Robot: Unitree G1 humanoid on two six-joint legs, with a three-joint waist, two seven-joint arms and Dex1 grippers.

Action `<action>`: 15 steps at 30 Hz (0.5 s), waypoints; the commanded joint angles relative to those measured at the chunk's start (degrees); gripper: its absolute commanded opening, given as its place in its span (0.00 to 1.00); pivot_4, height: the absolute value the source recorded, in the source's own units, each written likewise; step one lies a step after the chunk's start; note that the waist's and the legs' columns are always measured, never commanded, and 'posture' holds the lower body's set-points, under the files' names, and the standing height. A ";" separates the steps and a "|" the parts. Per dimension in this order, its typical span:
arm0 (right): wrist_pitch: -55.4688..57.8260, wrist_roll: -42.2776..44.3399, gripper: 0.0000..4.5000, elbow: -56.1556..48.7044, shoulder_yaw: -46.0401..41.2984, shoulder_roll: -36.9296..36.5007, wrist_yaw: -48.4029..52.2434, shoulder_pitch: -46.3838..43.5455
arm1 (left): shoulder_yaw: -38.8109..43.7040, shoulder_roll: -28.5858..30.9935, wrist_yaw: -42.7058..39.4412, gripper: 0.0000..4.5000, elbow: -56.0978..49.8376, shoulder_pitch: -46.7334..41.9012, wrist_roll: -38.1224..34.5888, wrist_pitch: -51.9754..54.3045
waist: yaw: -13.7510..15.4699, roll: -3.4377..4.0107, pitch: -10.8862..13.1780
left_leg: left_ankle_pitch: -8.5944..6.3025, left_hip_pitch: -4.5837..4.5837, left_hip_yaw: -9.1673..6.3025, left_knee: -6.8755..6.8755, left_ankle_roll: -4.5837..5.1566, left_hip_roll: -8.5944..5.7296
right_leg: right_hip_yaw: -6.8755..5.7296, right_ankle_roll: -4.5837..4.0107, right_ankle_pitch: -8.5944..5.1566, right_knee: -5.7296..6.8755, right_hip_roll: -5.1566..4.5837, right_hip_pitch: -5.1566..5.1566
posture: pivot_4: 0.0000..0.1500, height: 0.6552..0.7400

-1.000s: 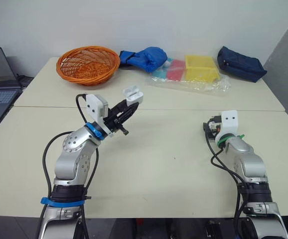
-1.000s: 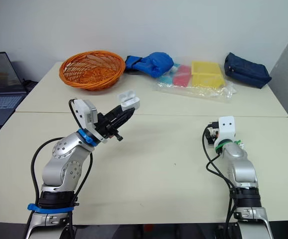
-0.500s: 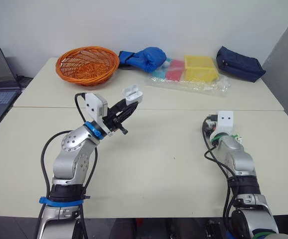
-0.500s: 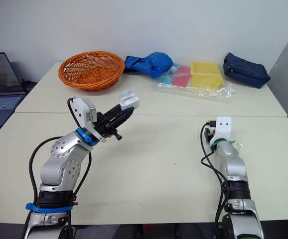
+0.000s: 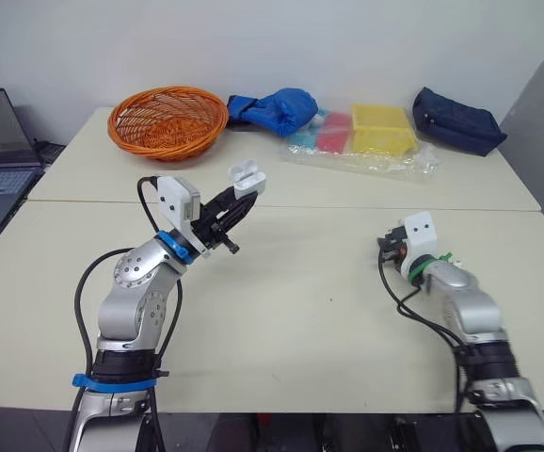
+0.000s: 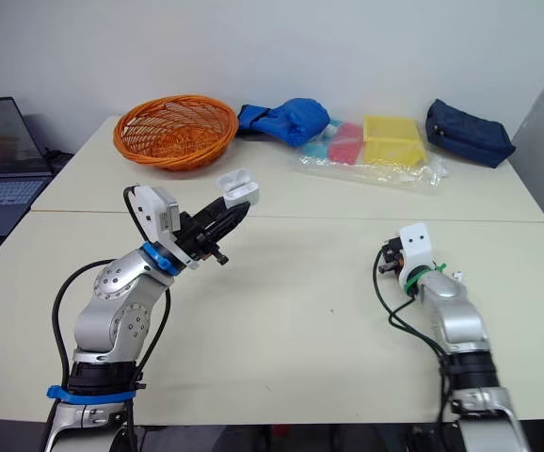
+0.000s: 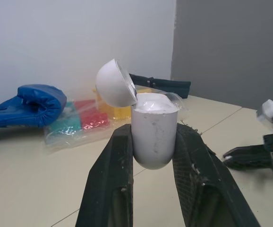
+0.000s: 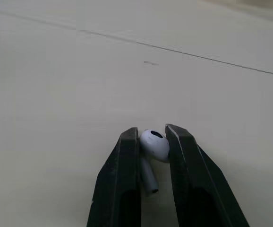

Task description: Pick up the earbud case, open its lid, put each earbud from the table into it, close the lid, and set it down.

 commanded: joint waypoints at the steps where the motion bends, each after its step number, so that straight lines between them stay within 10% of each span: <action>1: 2.41 4.10 0.10 -9.86 2.74 -10.21 15.96 1.12 | 0.60 0.45 -0.75 0.17 -3.00 0.53 -0.84 -1.25 | 0.01 0.05 0.03 | 0.00 0.02 0.01 0.00 0.00 -0.02 | -0.03 0.03 -0.02 -0.01 -0.01 0.00 | 1.00 1.00; 15: -13.06 -4.81 0.10 0.47 6.67 -39.90 40.15 7.45 | 0.47 0.24 -0.77 0.17 -5.26 4.01 -0.60 -2.50 | 0.09 0.01 0.14 | 0.00 0.18 0.14 0.06 0.00 -0.01 | -0.01 0.27 -0.15 0.02 -0.01 0.10 | 1.00 1.00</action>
